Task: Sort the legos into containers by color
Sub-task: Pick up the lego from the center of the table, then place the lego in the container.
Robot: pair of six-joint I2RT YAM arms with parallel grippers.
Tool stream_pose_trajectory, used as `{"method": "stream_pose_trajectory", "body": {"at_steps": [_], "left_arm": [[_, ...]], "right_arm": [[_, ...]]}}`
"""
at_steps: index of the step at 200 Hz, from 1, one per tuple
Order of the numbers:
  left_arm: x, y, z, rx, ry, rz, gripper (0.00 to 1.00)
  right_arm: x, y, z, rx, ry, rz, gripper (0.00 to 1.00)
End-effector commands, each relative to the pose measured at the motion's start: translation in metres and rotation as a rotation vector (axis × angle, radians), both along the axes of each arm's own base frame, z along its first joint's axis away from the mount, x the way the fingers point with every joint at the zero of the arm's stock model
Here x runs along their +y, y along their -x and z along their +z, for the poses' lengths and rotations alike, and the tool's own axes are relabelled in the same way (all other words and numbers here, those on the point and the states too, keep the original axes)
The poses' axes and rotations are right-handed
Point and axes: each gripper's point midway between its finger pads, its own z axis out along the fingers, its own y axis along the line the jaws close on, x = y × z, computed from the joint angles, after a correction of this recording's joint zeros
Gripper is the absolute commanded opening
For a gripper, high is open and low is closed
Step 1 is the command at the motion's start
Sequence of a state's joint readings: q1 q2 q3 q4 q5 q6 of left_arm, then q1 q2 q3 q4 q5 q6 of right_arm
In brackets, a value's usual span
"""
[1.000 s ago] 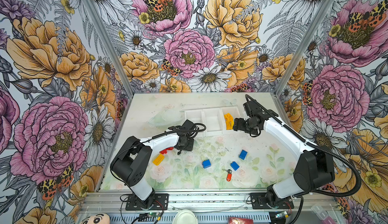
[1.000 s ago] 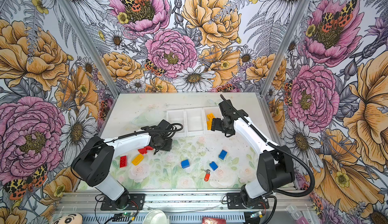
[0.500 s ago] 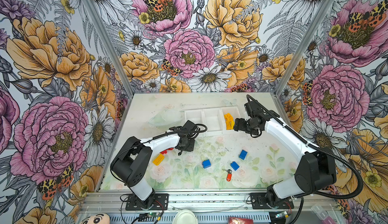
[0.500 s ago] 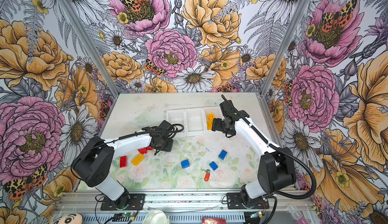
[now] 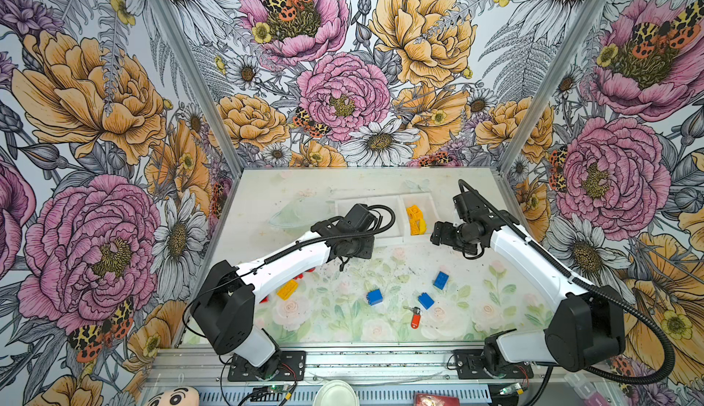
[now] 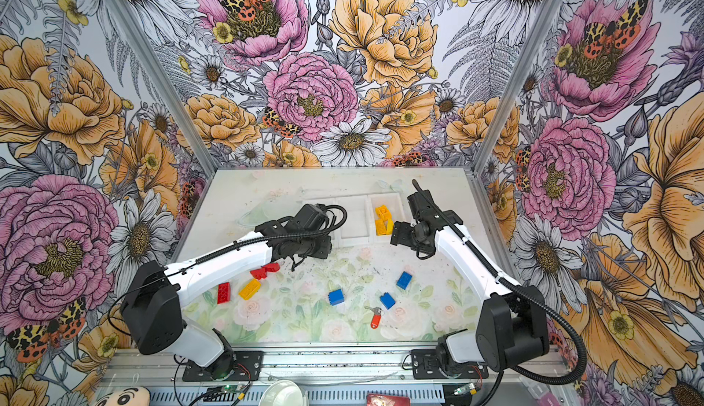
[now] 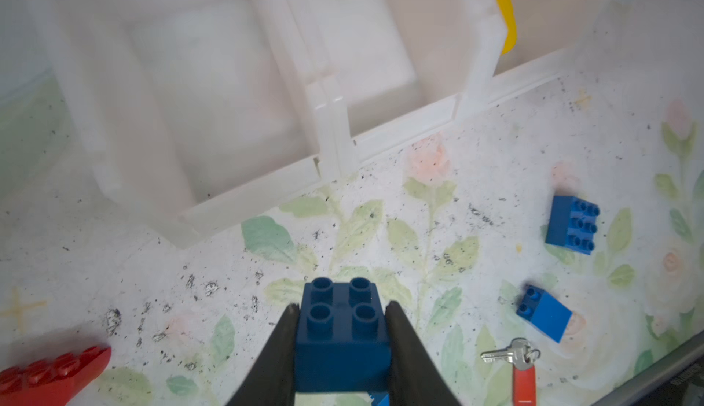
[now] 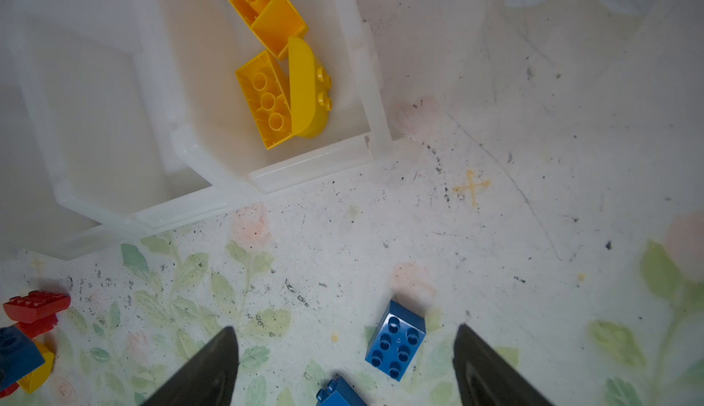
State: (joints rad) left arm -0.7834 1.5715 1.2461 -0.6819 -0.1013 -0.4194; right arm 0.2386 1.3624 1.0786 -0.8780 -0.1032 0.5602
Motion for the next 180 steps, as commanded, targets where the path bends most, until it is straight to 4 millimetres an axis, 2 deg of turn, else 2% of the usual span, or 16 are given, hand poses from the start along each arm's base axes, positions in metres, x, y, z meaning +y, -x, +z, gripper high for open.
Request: {"method": "stream_pose_trajectory", "body": {"at_steps": [1,35,39,70,93,122,147,168,180], "left_arm": [[-0.022,-0.026,0.016,-0.071,0.006,-0.005,0.32],[-0.058,-0.065,0.033,-0.139,0.015,-0.043,0.32],[-0.061,-0.070,0.019,-0.124,-0.009,-0.045,0.32],[-0.070,-0.100,-0.004,-0.115,-0.043,-0.026,0.32],[-0.070,-0.115,-0.014,-0.110,-0.054,-0.013,0.32],[-0.071,-0.123,-0.023,-0.100,-0.062,-0.009,0.33],[-0.072,-0.124,-0.030,-0.086,-0.061,-0.004,0.42],[-0.073,-0.123,-0.031,-0.082,-0.056,-0.005,0.61],[-0.074,-0.123,-0.029,-0.085,-0.053,-0.003,0.67]], "right_arm": [[-0.004,0.004,0.007,-0.028,-0.027,-0.030,0.89],[-0.009,0.010,0.009,-0.038,-0.038,-0.048,0.89],[-0.009,0.010,0.009,-0.040,-0.039,-0.050,0.89],[-0.009,0.012,0.011,-0.044,-0.049,-0.060,0.89],[-0.010,0.013,0.012,-0.046,-0.053,-0.061,0.89],[-0.009,0.012,0.011,-0.044,-0.054,-0.061,0.89],[-0.010,0.011,0.010,-0.040,-0.051,-0.061,0.90],[-0.010,0.010,0.010,-0.040,-0.051,-0.060,0.90],[-0.010,0.009,0.010,-0.039,-0.051,-0.060,0.90]]}}
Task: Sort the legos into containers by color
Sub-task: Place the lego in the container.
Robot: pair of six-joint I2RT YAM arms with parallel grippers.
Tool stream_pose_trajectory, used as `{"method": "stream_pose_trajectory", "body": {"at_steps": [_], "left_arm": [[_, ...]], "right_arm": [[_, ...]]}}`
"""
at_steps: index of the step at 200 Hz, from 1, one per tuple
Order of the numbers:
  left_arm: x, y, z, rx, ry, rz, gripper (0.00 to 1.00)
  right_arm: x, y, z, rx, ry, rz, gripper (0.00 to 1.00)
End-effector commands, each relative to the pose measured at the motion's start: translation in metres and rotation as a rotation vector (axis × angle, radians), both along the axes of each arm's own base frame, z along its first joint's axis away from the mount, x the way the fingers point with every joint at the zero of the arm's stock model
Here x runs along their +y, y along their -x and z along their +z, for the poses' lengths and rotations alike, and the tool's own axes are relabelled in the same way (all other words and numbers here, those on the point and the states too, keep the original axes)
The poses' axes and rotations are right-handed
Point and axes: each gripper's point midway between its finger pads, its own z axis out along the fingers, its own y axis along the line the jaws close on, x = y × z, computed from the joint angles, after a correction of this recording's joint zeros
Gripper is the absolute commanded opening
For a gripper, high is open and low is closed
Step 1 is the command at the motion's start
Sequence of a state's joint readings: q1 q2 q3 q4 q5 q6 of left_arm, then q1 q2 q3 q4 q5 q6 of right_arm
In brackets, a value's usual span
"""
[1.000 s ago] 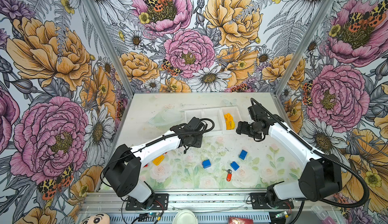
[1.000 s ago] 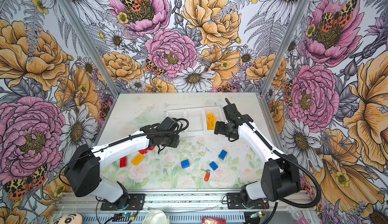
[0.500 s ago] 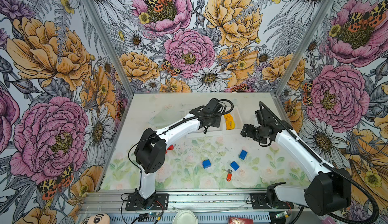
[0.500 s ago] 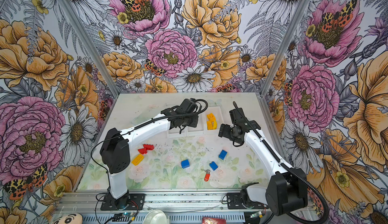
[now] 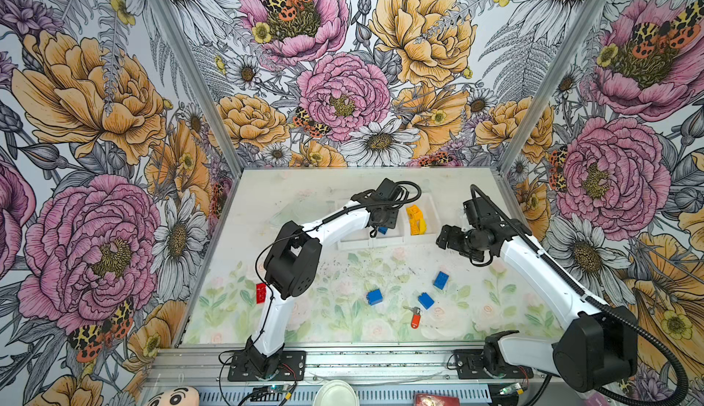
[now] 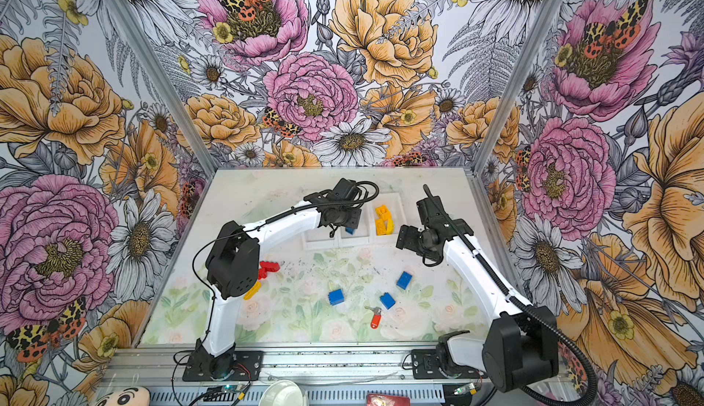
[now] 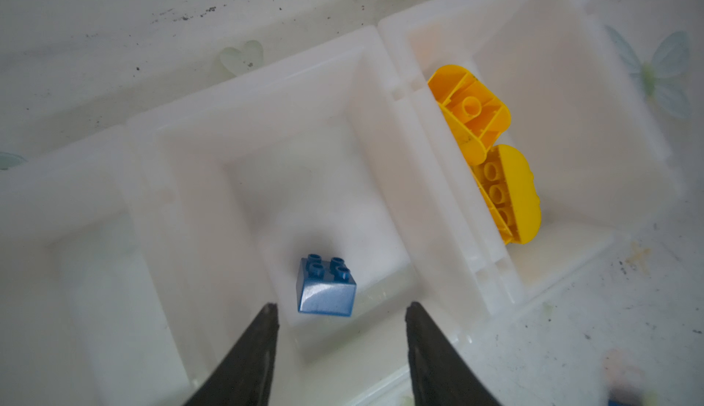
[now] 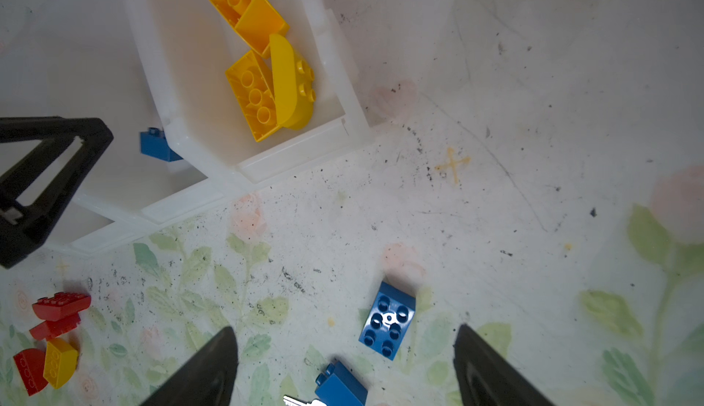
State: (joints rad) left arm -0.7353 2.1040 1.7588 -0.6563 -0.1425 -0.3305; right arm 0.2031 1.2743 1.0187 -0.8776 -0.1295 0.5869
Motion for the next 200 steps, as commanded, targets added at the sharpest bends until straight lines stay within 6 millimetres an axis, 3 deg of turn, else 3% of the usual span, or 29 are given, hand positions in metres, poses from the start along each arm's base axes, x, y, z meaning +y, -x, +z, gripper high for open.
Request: {"method": "stream_pose_trajectory", "body": {"at_steps": [1,61,109,140,144,157,200], "left_arm": [[-0.004,-0.006,0.012,-0.033,0.011,-0.001,0.67],[-0.003,-0.003,0.032,-0.052,0.048,0.009,0.75],[0.012,0.015,0.050,-0.051,0.091,0.047,0.77],[0.034,0.034,0.058,-0.043,0.104,0.095,0.77],[0.039,0.038,0.071,-0.059,0.126,0.104,0.78],[0.053,0.048,0.074,-0.053,0.143,0.139,0.78],[0.112,0.082,0.069,-0.004,0.173,0.292,0.81]], "right_arm": [[-0.001,-0.004,0.005,-0.022,-0.011,-0.010,0.90],[-0.001,-0.005,0.005,-0.021,-0.010,-0.009,0.90],[0.000,-0.006,0.004,-0.019,-0.010,0.000,0.90],[0.001,-0.006,0.005,-0.021,-0.013,0.009,0.90],[0.001,-0.006,0.005,-0.022,-0.014,0.010,0.90],[0.001,-0.006,0.006,-0.025,-0.017,0.014,0.90],[0.005,-0.004,0.007,-0.022,-0.033,0.029,0.91]]}}
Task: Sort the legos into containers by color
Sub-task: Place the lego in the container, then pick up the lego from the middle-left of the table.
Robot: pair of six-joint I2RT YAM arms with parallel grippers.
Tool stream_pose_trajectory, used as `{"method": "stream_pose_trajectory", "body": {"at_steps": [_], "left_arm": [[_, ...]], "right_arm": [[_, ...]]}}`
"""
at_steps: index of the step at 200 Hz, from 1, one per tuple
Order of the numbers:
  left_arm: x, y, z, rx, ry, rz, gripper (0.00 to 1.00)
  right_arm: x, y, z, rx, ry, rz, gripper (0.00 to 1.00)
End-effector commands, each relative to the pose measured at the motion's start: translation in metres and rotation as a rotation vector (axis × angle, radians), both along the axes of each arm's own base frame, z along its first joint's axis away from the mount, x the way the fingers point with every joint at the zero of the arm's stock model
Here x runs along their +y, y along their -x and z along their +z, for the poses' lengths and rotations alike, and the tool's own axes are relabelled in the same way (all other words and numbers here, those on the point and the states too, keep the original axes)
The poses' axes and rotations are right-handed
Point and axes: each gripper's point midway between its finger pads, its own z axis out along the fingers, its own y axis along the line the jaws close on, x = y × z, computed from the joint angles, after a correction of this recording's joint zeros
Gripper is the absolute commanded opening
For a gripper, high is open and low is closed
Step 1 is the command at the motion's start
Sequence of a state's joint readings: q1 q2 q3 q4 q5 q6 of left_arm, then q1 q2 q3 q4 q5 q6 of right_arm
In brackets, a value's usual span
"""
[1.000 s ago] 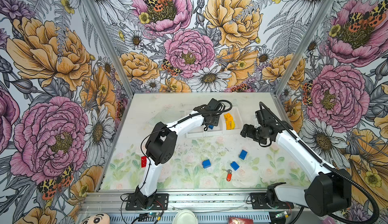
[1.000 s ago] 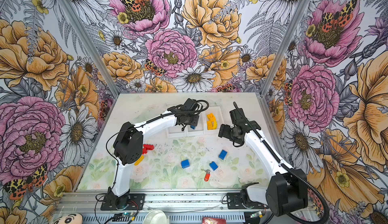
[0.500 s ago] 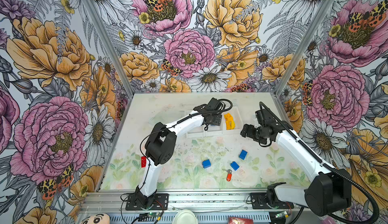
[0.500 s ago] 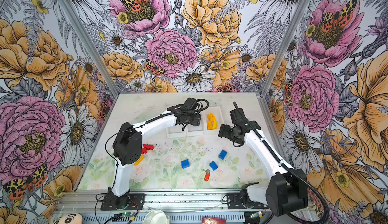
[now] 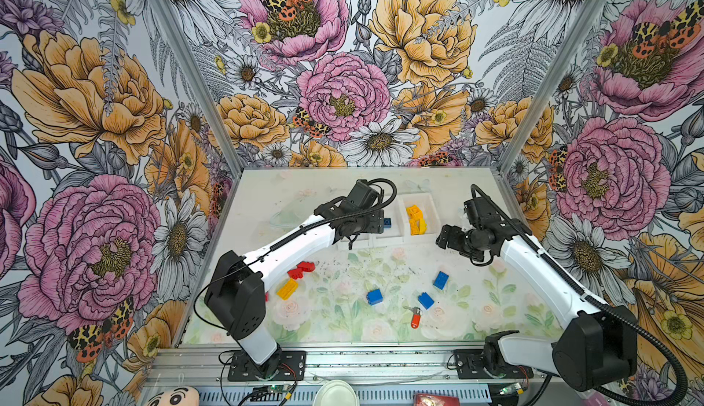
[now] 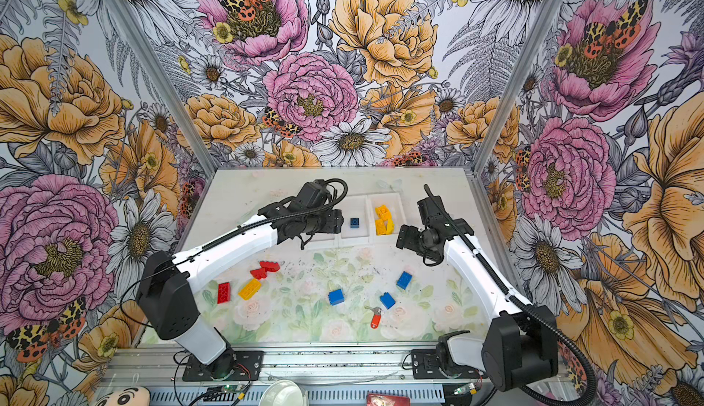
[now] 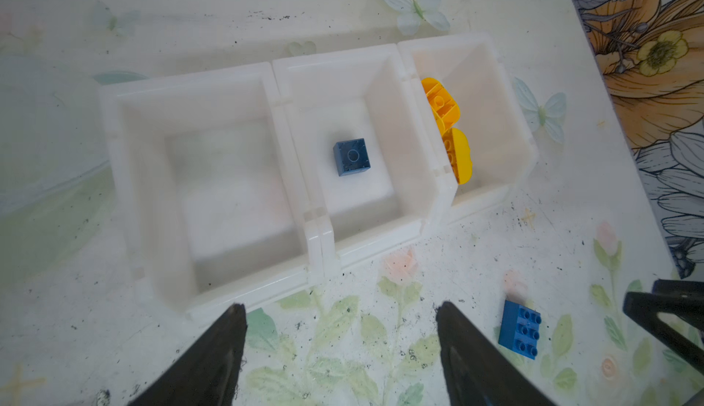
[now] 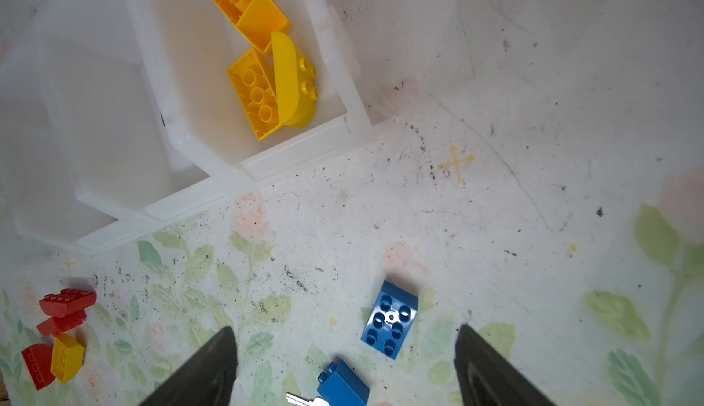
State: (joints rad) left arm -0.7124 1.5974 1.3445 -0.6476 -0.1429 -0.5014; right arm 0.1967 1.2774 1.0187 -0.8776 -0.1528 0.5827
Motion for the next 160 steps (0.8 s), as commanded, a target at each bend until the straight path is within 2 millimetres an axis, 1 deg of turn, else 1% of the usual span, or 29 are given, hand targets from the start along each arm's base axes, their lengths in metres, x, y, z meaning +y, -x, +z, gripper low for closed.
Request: {"method": "stream_pose_trajectory", "body": {"at_steps": [1,27,45,60,77,91,110,160], "left_arm": [[0.035,0.011,-0.005,0.035,0.021,0.133,0.81],[0.073,0.031,-0.014,0.083,0.003,0.239,0.87],[0.095,0.043,-0.022,0.126,0.014,0.327,0.89],[0.112,0.053,-0.030,0.162,0.026,0.403,0.89],[0.127,0.063,-0.040,0.196,0.034,0.481,0.90],[0.135,0.068,-0.046,0.223,0.041,0.536,0.91],[0.142,0.070,-0.054,0.251,0.051,0.600,0.91],[0.149,0.074,-0.073,0.326,0.064,0.743,0.91]], "right_arm": [[0.003,-0.005,0.007,-0.028,-0.015,0.023,0.91],[0.005,-0.004,0.007,-0.028,-0.022,0.033,0.91],[0.007,-0.003,0.008,-0.030,-0.029,0.041,0.91],[0.009,-0.003,0.009,-0.032,-0.033,0.047,0.91],[0.011,-0.002,0.010,-0.032,-0.037,0.052,0.92],[0.012,-0.002,0.010,-0.032,-0.038,0.058,0.92],[0.013,-0.003,0.009,-0.031,-0.036,0.068,0.92],[0.016,-0.006,0.010,-0.032,-0.042,0.084,0.93]]}}
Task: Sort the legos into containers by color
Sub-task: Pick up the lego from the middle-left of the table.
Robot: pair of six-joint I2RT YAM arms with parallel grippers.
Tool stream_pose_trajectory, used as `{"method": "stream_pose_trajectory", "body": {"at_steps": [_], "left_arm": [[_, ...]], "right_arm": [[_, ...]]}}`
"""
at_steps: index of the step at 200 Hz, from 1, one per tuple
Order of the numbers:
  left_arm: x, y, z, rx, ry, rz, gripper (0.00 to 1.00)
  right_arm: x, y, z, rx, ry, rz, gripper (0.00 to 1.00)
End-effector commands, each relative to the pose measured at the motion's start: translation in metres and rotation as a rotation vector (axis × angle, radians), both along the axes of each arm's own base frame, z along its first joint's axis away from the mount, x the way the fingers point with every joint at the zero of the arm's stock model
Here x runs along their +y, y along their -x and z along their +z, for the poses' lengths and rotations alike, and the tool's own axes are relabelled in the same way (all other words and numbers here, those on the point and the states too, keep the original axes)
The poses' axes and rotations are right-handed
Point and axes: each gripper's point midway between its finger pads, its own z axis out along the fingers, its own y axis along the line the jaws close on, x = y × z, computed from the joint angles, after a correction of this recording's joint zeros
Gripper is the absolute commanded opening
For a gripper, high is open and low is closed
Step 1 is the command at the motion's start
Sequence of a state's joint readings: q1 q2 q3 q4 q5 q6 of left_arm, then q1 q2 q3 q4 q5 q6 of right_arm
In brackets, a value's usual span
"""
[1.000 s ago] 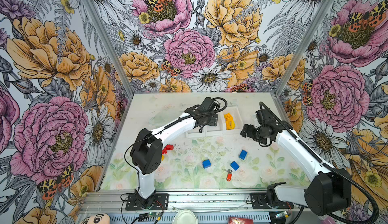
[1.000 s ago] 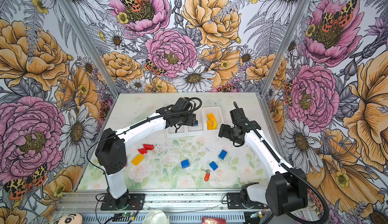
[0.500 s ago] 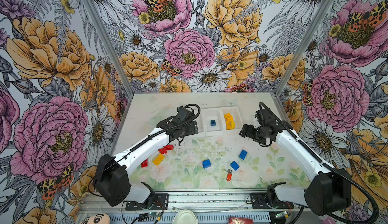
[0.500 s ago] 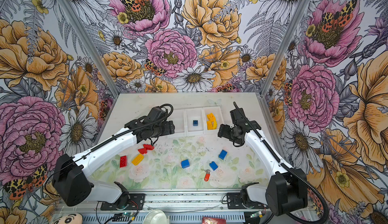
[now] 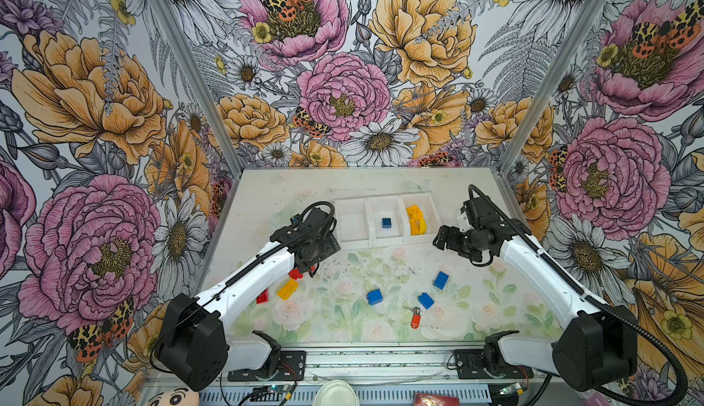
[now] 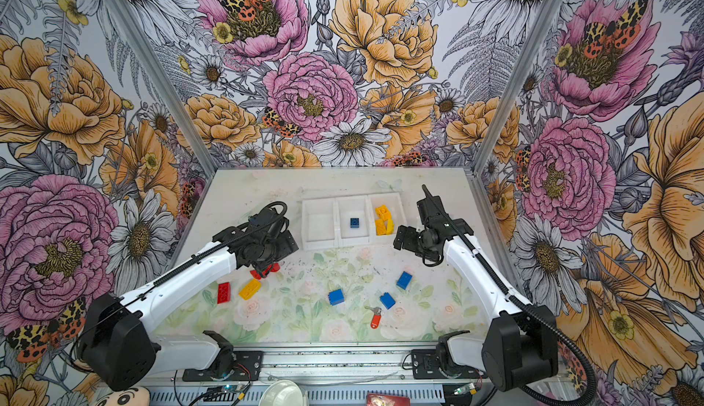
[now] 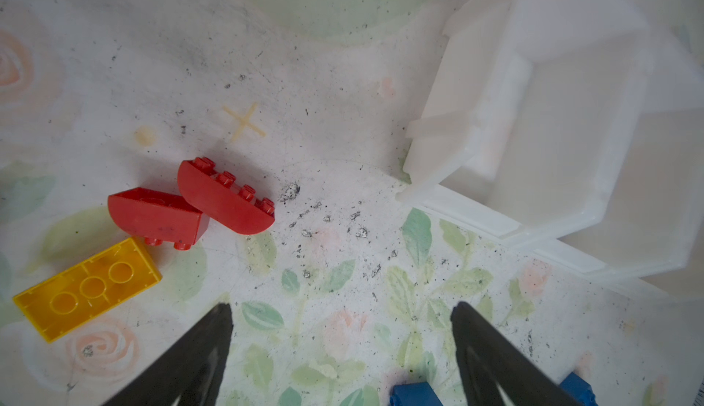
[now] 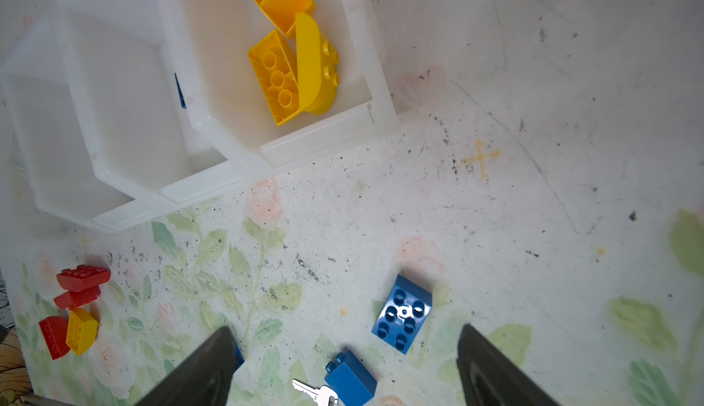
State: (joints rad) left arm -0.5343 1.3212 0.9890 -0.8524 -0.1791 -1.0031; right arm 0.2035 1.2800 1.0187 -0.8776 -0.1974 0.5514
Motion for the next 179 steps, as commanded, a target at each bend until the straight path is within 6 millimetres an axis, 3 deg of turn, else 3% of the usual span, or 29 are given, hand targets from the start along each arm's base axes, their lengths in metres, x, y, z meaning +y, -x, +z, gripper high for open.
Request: {"method": "stream_pose_trajectory", "body": {"at_steps": [1,61,179], "left_arm": [[0.011,0.004,-0.012,0.043,-0.003,0.121,0.91],[0.027,0.005,-0.031,0.096,-0.005,0.237,0.90],[0.027,-0.006,-0.071,0.165,0.020,0.314,0.74]], "right_arm": [[0.007,-0.008,0.010,-0.034,-0.017,0.030,0.93],[0.010,-0.005,0.008,-0.023,-0.029,0.045,0.93],[0.010,-0.011,0.001,0.001,-0.022,0.062,0.95]]}}
